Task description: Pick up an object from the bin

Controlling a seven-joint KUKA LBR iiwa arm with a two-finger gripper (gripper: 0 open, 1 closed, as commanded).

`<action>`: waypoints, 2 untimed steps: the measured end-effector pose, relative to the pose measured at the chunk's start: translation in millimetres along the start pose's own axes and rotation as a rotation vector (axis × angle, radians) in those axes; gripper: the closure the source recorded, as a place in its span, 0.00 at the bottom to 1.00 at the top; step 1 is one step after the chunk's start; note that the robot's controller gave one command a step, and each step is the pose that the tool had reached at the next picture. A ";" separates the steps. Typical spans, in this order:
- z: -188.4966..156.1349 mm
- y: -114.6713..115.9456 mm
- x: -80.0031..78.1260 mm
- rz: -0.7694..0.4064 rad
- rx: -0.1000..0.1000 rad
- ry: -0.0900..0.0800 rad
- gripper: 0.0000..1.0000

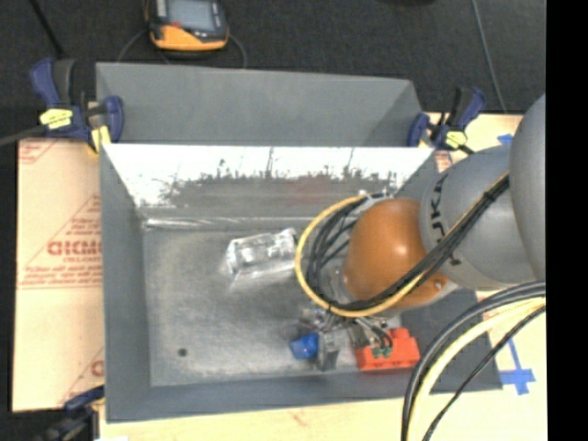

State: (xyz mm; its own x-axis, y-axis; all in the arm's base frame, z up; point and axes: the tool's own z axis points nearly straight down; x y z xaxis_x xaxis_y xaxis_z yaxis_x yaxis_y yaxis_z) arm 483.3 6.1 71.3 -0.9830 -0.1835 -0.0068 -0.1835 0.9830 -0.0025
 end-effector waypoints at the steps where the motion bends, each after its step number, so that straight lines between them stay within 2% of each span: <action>1: -124.6 -18.3 13.0 0.013 0.002 -0.003 1.00; 2: -207.5 -20.1 -6.8 0.010 0.002 -0.007 1.00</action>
Offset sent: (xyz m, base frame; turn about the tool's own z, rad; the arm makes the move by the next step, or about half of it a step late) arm -0.0123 -0.0178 0.1199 0.0079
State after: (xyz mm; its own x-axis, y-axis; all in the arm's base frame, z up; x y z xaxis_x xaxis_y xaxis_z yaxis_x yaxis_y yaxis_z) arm 492.2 -12.2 278.9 -0.9848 -0.1732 -0.0133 -0.1732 0.9849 -0.0042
